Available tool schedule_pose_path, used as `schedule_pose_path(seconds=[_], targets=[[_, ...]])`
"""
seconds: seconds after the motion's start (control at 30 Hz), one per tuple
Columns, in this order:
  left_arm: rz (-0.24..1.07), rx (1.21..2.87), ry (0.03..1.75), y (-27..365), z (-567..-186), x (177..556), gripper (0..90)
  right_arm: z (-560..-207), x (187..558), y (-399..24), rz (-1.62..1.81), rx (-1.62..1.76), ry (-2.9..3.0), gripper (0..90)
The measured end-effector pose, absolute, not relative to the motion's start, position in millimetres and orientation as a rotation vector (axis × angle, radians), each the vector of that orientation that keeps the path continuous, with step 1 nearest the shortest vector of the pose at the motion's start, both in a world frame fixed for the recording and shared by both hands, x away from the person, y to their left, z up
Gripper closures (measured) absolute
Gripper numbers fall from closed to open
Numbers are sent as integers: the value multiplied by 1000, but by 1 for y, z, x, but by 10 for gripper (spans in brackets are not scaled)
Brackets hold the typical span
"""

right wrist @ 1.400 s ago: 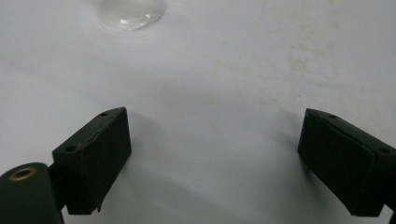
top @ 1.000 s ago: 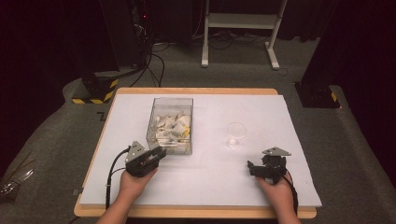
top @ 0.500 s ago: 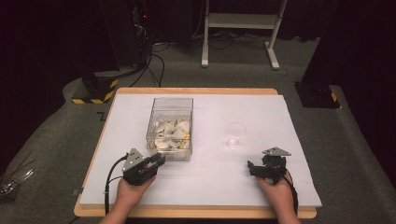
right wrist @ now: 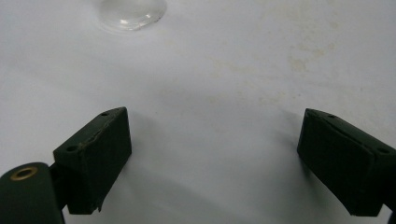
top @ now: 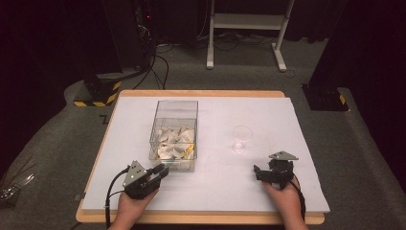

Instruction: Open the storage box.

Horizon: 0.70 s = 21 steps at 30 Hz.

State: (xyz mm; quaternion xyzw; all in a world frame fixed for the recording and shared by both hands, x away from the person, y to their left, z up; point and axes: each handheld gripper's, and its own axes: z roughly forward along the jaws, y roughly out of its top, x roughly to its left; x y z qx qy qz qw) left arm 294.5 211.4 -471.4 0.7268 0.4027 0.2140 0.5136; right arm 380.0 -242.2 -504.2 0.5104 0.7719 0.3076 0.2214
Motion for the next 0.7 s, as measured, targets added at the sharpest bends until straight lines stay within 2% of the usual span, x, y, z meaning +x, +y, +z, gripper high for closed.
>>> schedule_pose_path(seconds=[0.33, 0.53, 0.7], targets=[[508, 1743, 963, 211, -472, 291, 687, -504, 380, -242, 850, 1411, 2132, 100], [614, 1741, 956, 210, -462, 283, 628, -504, 379, -242, 851, 1415, 2130, 101], [679, 1725, 948, 214, -451, 278, 649, -504, 379, -242, 852, 1415, 2131, 101]])
